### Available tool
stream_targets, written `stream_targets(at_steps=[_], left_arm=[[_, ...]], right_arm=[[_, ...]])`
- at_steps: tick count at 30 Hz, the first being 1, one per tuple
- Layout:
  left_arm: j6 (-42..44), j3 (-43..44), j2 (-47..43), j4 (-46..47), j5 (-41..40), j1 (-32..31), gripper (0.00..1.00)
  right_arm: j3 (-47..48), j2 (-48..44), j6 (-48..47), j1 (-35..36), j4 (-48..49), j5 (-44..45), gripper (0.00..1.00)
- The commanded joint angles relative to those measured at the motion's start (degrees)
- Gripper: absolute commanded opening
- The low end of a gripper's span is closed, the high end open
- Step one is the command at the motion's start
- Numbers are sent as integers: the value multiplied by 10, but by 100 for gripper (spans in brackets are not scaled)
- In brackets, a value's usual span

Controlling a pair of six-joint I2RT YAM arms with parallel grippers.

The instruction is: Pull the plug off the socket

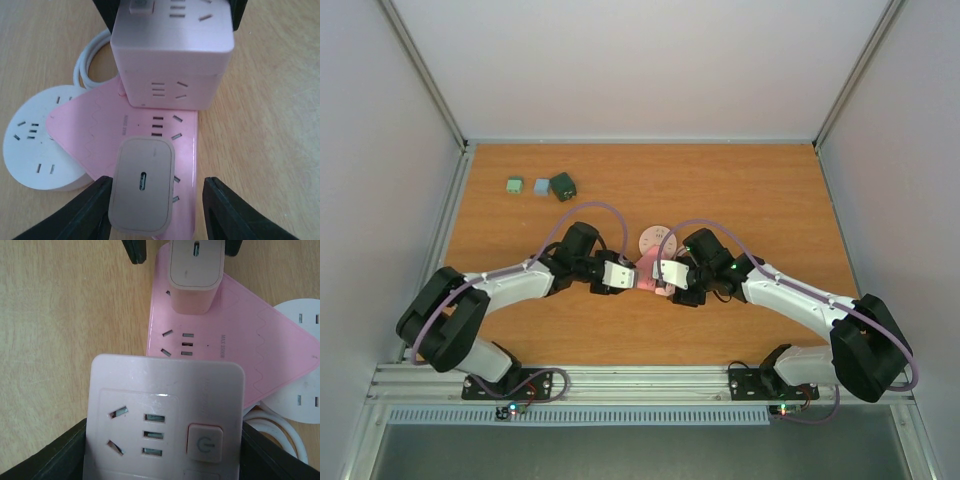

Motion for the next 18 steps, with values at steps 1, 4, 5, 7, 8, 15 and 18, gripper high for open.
stream_targets(at_steps=[1, 4, 5, 7, 8, 15, 18], left_arm=[[25, 5, 25, 45, -5, -2, 47], [18, 13, 27, 41, 7, -2, 39], [13, 18, 26, 35, 16, -2, 37], [6, 27, 25, 21, 39, -2, 32], [-1, 31, 24, 15, 50, -2, 31], [-42, 61, 32, -29, 113, -2, 19], [-50, 61, 30, -27, 121, -2, 17]], right_arm=[[-14, -1, -13, 9, -17, -17, 40], [-14, 2, -10, 9, -17, -14, 38], [-14, 3, -9, 9, -17, -14, 37], [-14, 4, -9, 9, -17, -14, 36], [-13, 5, -9, 9, -16, -14, 35], [-8, 15, -8, 9, -17, -11, 31], [-7, 18, -9, 9, -18, -7, 29]])
